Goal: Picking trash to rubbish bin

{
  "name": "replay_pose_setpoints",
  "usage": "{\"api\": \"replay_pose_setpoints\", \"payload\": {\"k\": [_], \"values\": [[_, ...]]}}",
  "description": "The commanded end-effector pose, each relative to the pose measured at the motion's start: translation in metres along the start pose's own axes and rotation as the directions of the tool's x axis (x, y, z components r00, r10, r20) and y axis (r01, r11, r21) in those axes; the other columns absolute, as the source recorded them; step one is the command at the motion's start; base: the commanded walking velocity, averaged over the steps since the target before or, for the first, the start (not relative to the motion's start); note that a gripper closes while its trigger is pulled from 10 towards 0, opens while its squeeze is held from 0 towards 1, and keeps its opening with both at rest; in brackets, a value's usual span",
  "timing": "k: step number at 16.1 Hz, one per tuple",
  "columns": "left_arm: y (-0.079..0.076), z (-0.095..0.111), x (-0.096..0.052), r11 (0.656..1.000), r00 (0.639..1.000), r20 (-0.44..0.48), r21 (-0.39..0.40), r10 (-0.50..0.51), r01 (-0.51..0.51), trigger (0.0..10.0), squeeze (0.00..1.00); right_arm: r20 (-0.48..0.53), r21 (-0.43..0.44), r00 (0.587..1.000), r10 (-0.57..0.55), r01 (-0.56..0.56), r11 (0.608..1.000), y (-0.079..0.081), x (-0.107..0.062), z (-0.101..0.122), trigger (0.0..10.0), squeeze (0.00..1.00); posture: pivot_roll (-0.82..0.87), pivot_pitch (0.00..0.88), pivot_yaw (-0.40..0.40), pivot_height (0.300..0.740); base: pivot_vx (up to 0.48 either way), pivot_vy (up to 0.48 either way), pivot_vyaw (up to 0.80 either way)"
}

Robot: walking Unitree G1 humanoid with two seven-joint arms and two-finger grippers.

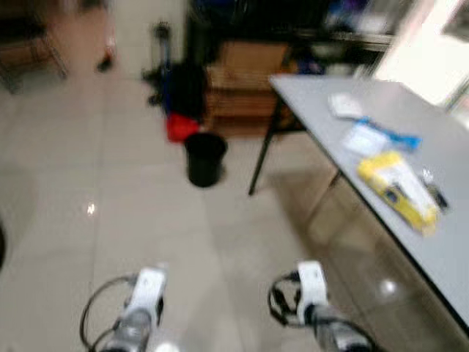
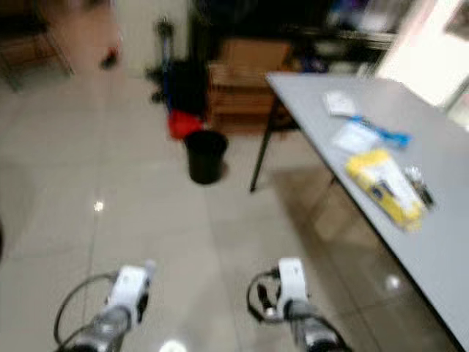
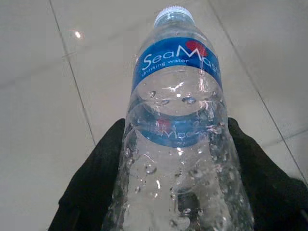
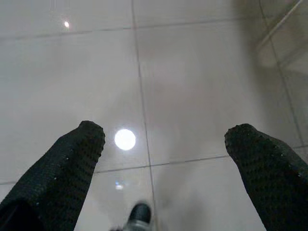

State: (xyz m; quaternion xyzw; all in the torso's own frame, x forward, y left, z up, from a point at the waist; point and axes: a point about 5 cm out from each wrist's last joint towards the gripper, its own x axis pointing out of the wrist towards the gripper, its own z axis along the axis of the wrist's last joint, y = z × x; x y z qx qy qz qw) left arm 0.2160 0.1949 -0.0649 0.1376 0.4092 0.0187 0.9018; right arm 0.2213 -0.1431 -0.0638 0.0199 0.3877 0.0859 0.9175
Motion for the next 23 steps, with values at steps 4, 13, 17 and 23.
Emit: {"api": "replay_pose_setpoints", "payload": {"k": [4,13,17,23], "values": [[-0.0166,0.0070,0.0001,0.999,0.999,0.010,0.003,-0.033,0.033,10.0,0.00,-0.022,-0.004,0.999,-0.047,0.047,0.999,-0.0175,-0.0039,-0.0038,10.0,0.00,-0.03,0.038,-0.130,0.740,0.480,0.000,0.00],[-0.0175,0.0065,-0.0001,0.999,0.999,0.008,-0.006,-0.035,0.035,10.0,0.00,-0.020,0.003,0.999,-0.046,0.046,0.999,-0.0165,-0.0035,-0.0030,10.0,0.00,-0.03,0.041,-0.130,0.740,0.480,0.000,0.00],[-0.0184,0.0054,-0.0004,0.999,0.999,0.005,-0.005,-0.039,0.039,10.0,0.00,-0.018,0.004,0.999,-0.045,0.045,0.999,-0.0168,-0.0036,-0.0030,10.0,0.00,-0.03,0.045,-0.130,0.740,0.480,0.000,0.00],[-0.0182,0.0046,-0.0005,0.999,0.999,0.004,-0.002,-0.045,0.045,10.0,0.00,-0.018,0.005,0.999,-0.042,0.043,0.999,-0.0164,-0.0036,-0.0034,10.0,0.00,-0.03,0.046,-0.129,0.740,0.480,0.000,0.00]]}}
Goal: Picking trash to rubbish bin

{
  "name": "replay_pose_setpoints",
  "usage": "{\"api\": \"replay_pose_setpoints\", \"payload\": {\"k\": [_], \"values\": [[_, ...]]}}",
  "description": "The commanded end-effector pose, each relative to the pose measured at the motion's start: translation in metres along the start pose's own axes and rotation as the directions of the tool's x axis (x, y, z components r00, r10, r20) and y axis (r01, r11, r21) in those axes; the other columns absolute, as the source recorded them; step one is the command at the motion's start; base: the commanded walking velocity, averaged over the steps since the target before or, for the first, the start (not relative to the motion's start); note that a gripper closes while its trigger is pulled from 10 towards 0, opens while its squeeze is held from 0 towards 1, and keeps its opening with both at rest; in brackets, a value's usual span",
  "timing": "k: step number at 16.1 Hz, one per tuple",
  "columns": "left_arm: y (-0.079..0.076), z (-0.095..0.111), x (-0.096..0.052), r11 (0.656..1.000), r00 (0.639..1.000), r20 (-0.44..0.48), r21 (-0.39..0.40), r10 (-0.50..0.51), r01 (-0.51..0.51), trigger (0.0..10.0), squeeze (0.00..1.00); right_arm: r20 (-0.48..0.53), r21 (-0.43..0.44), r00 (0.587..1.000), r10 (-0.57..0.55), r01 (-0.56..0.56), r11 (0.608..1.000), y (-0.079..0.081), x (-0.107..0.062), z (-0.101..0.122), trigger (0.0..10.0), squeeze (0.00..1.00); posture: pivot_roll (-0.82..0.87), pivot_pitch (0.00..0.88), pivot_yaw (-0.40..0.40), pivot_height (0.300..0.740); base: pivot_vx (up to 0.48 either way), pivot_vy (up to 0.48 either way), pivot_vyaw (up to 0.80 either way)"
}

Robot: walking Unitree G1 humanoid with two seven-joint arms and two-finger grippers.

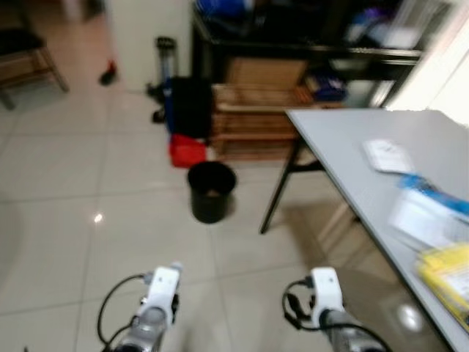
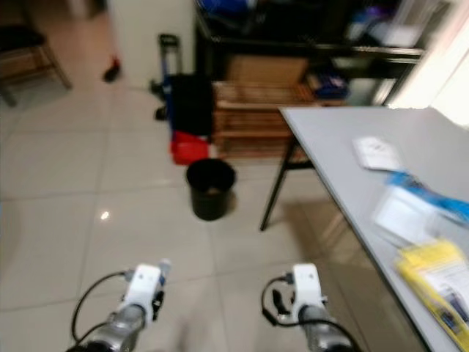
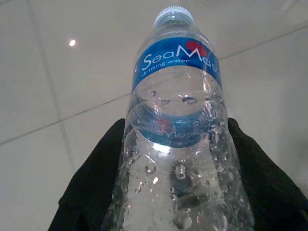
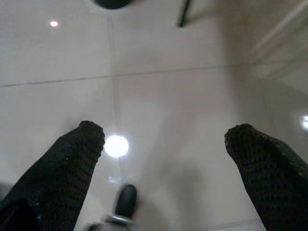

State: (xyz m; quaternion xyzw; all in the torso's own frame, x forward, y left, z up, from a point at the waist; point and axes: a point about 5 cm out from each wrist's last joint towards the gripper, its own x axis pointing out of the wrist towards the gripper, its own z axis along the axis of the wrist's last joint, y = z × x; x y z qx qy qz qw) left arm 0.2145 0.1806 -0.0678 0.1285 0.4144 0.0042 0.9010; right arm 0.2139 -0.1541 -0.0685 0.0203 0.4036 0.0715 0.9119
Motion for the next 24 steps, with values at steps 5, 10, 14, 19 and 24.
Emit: {"api": "replay_pose_setpoints", "payload": {"k": [5,10,14,19,24], "values": [[-0.0040,0.0038,0.0004,1.000,1.000,0.009,0.000,-0.010,0.010,10.0,0.00,0.016,-0.044,1.000,-0.010,0.011,0.999,-0.0053,0.0002,0.0067,10.0,0.00,-0.03,0.041,-0.130,0.740,0.480,0.000,0.13],[-0.0047,0.0024,0.0001,1.000,1.000,0.008,0.007,-0.015,0.015,10.0,0.00,0.010,-0.048,1.000,-0.004,0.004,0.999,-0.0042,0.0002,0.0052,10.0,0.00,-0.03,0.024,-0.130,0.740,0.480,0.000,0.64],[-0.0048,0.0010,-0.0002,1.000,1.000,0.006,0.012,-0.018,0.018,10.0,0.00,0.005,-0.043,1.000,0.001,-0.001,0.999,-0.0033,-0.0001,0.0032,10.0,0.00,-0.02,0.019,-0.128,0.740,0.480,0.000,0.00],[-0.0051,0.0002,-0.0004,1.000,1.000,0.005,0.020,-0.022,0.022,10.0,0.00,0.005,-0.034,1.000,0.002,-0.002,0.999,-0.0029,-0.0004,0.0020,10.0,0.00,-0.02,0.022,-0.128,0.740,0.480,0.000,0.00],[-0.0045,0.0013,-0.0001,1.000,1.000,0.006,0.012,-0.017,0.017,10.0,0.00,0.011,-0.014,1.000,-0.001,0.001,1.000,-0.0033,-0.0001,0.0036,10.0,0.00,-0.03,0.037,-0.129,0.740,0.480,0.000,0.00]]}}
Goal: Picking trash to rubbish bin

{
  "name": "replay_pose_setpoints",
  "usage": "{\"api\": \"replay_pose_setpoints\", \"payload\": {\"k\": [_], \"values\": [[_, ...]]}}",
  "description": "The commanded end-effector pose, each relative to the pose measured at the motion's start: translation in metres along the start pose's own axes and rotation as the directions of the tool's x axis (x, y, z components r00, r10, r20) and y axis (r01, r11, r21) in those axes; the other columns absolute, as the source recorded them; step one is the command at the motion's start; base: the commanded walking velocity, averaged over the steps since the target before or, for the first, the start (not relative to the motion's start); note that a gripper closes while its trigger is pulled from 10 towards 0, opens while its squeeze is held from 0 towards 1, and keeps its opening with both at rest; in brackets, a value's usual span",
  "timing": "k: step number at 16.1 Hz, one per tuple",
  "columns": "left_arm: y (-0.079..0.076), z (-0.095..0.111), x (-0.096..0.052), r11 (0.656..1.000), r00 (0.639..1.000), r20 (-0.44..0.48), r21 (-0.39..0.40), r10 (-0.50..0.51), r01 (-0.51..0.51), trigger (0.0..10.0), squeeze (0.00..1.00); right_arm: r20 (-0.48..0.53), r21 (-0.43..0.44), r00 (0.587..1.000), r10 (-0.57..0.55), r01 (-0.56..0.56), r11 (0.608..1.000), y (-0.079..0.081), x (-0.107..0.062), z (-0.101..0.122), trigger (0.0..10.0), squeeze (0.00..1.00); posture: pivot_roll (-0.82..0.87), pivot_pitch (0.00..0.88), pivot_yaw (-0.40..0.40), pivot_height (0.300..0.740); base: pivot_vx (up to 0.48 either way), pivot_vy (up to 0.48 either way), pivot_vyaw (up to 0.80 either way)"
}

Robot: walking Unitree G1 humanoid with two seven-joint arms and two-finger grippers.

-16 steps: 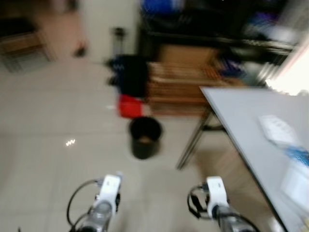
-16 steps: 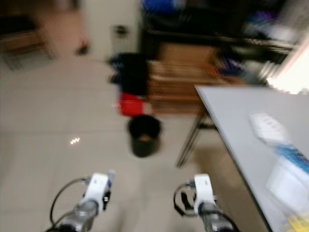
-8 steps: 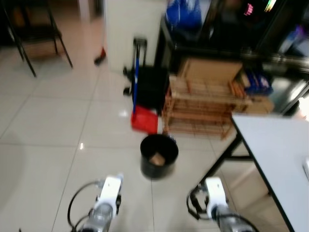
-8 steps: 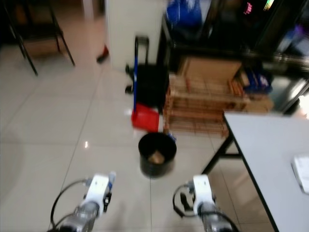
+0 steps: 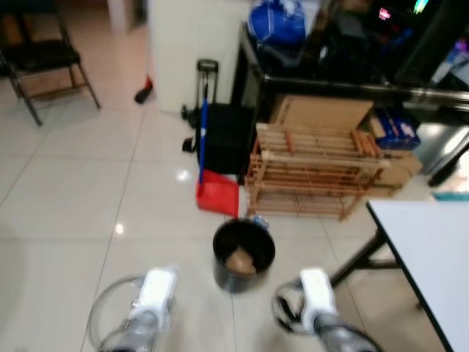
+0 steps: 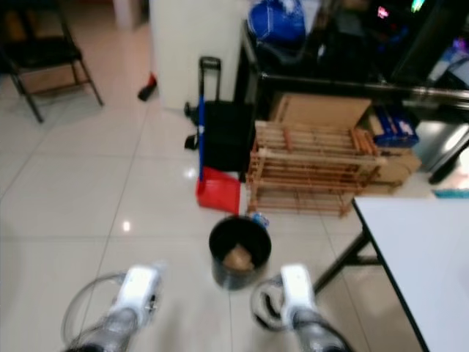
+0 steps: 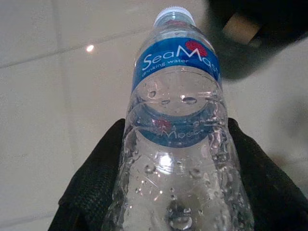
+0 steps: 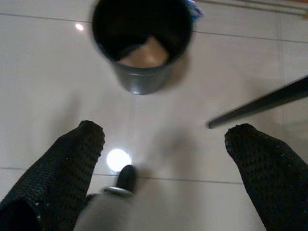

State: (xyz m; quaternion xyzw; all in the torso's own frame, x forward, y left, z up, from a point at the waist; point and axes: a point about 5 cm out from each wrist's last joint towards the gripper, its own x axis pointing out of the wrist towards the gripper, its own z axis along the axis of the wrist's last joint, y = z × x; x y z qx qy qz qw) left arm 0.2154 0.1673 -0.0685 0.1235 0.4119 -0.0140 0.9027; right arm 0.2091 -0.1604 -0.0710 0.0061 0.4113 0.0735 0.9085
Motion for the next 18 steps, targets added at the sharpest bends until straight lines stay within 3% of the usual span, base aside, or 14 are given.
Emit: {"api": "replay_pose_setpoints", "payload": {"k": [1,5,7,18], "values": [[0.0086,-0.0019,0.0000,1.000,1.000,-0.004,0.006,0.021,-0.021,10.0,0.00,0.032,0.016,0.999,0.007,-0.008,1.000,0.0024,0.0021,0.0096,10.0,0.00,-0.03,0.039,-0.130,0.740,0.480,0.000,-0.77],[0.0091,-0.0011,0.0002,1.000,1.000,-0.003,0.002,0.024,-0.024,10.0,0.00,0.032,0.012,0.999,0.012,-0.012,1.000,0.0025,0.0024,0.0108,10.0,0.00,-0.02,0.045,-0.132,0.740,0.480,0.000,-0.78],[0.0092,-0.0003,0.0003,1.000,1.000,0.001,0.001,0.027,-0.027,10.0,0.00,0.037,0.012,0.999,0.012,-0.012,1.000,0.0026,0.0025,0.0115,10.0,0.00,-0.03,0.045,-0.131,0.740,0.367,0.000,0.00],[0.0076,0.0025,0.0005,1.000,1.000,0.017,-0.011,0.020,-0.020,10.0,0.00,0.038,0.011,0.999,0.013,-0.013,1.000,0.0015,0.0024,0.0123,10.0,0.00,-0.02,0.043,-0.133,0.740,0.000,0.000,0.00]]}}
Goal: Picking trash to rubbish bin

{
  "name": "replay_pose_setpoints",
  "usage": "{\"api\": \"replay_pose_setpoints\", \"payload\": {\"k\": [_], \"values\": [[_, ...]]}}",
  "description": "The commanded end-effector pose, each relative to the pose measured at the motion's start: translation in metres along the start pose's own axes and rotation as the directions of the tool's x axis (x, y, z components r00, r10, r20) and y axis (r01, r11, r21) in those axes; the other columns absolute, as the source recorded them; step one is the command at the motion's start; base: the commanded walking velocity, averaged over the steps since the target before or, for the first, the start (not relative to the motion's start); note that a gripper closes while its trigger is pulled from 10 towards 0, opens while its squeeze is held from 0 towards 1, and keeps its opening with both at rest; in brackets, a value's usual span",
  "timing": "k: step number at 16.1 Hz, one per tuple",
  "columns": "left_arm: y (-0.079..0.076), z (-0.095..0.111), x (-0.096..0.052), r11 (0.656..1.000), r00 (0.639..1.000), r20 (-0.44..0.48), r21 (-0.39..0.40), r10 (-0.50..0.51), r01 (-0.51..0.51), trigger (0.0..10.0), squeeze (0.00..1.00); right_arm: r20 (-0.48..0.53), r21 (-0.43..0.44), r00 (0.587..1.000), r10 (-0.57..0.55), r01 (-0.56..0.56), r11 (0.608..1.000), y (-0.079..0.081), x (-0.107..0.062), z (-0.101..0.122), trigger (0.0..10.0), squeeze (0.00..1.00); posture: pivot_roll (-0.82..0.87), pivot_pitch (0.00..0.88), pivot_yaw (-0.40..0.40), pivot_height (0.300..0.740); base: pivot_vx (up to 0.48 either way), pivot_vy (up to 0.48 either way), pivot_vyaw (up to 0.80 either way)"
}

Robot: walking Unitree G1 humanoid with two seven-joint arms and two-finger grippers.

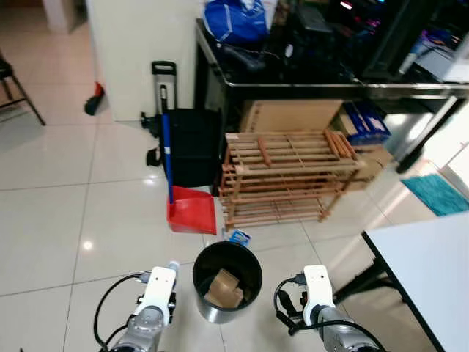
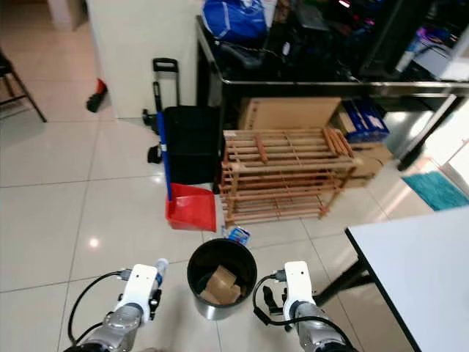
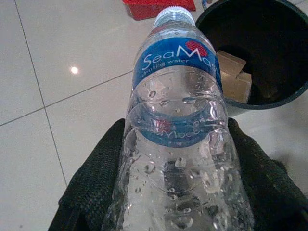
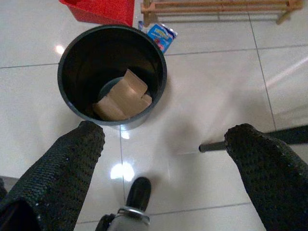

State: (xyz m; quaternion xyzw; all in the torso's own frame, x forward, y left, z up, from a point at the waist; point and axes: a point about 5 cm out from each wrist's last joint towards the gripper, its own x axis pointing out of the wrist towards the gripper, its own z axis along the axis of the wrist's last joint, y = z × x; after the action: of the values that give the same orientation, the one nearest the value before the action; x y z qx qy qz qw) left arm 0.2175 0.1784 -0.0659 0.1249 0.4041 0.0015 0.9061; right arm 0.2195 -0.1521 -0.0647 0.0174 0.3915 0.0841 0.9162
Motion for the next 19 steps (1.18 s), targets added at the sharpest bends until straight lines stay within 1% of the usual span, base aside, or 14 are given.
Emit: {"api": "replay_pose_setpoints", "payload": {"k": [1,6,11,19], "values": [[-0.0041,0.0018,0.0001,1.000,1.000,0.005,-0.002,-0.012,0.012,10.0,0.00,-0.010,-0.001,1.000,-0.014,0.014,1.000,-0.0056,-0.0009,-0.0003,10.0,0.00,-0.02,0.043,-0.134,0.740,0.000,0.000,0.00],[-0.0039,0.0011,0.0001,1.000,1.000,0.000,-0.003,-0.013,0.013,10.0,0.00,-0.010,-0.014,1.000,-0.002,0.002,1.000,-0.0042,-0.0006,0.0003,10.0,0.00,-0.02,0.044,-0.134,0.740,0.000,0.000,-0.72],[-0.0045,0.0015,0.0003,1.000,1.000,-0.006,0.001,-0.013,0.013,10.0,0.00,-0.004,-0.012,1.000,-0.005,0.005,1.000,-0.0043,-0.0005,0.0009,10.0,0.00,-0.02,0.044,-0.134,0.740,0.000,0.000,0.00],[-0.0037,-0.0011,0.0000,1.000,1.000,-0.019,0.005,-0.009,0.009,10.0,0.00,-0.006,-0.014,1.000,-0.003,0.003,1.000,-0.0045,-0.0007,0.0005,10.0,0.00,-0.02,0.045,-0.135,0.740,0.480,0.000,0.00]]}}
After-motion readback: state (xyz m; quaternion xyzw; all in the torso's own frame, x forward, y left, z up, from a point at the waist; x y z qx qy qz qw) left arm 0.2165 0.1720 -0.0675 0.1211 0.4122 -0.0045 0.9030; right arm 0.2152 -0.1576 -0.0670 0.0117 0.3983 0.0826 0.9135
